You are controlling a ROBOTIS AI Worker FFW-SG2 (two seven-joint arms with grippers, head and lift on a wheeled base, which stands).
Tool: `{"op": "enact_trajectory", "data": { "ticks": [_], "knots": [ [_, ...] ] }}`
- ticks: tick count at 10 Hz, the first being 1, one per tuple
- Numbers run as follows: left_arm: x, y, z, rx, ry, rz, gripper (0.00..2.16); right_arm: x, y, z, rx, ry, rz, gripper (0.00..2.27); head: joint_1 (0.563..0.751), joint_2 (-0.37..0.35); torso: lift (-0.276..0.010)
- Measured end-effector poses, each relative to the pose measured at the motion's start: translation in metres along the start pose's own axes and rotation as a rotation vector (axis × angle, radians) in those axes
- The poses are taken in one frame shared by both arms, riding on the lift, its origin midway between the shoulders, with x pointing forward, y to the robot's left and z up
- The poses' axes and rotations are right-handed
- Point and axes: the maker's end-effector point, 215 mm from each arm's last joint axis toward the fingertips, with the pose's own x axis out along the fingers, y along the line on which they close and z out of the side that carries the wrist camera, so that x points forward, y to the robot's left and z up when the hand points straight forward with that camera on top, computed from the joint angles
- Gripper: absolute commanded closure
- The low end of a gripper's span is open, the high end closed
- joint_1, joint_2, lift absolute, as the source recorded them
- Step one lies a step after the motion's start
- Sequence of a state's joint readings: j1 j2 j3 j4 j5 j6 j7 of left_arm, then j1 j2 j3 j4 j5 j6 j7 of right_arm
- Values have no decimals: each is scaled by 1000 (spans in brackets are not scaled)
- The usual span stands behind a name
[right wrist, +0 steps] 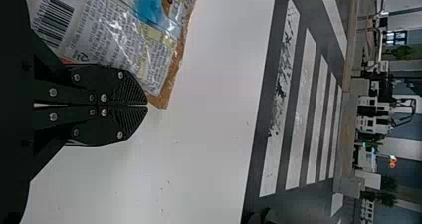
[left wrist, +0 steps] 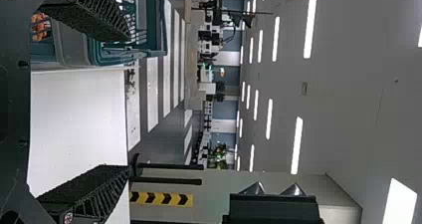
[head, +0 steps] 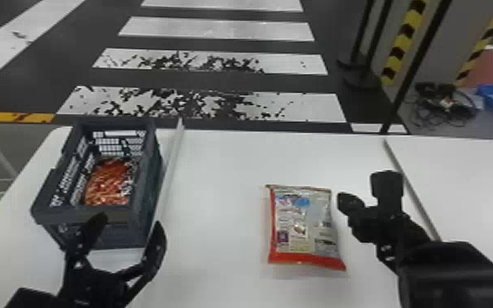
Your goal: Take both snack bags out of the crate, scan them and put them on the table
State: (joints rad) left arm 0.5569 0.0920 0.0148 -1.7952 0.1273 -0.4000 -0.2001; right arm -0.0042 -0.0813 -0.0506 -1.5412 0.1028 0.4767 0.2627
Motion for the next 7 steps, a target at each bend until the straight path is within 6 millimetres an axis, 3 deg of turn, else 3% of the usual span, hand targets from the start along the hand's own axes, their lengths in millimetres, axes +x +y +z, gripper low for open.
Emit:
{"op": "enact_trajectory", "data": {
  "ticks": [1,2,3,4,5,7],
  "knots": [
    [0,0,0,0,1,0,80,-9,-18,34,14,-79,-28,1379,695,-53,-95],
    [-1,0,-1,0,2,1,80,-20,-28,57,19,-130,-45,589,695,-66,-95],
    [-1,1,0,1,1,2,80,-33,-35,70,24,-164,-59,70,695,-73,-95],
    [-1,1,0,1,0,2,80,-44,-42,70,33,-160,-73,56,695,-77,-95],
    [0,1,-1,1,2,3,80,-51,-50,57,46,-114,-90,53,695,-91,-95],
    [1,1,-3,0,5,2,80,-76,-68,5,121,79,-104,56,695,-133,-95]
  ]
}}
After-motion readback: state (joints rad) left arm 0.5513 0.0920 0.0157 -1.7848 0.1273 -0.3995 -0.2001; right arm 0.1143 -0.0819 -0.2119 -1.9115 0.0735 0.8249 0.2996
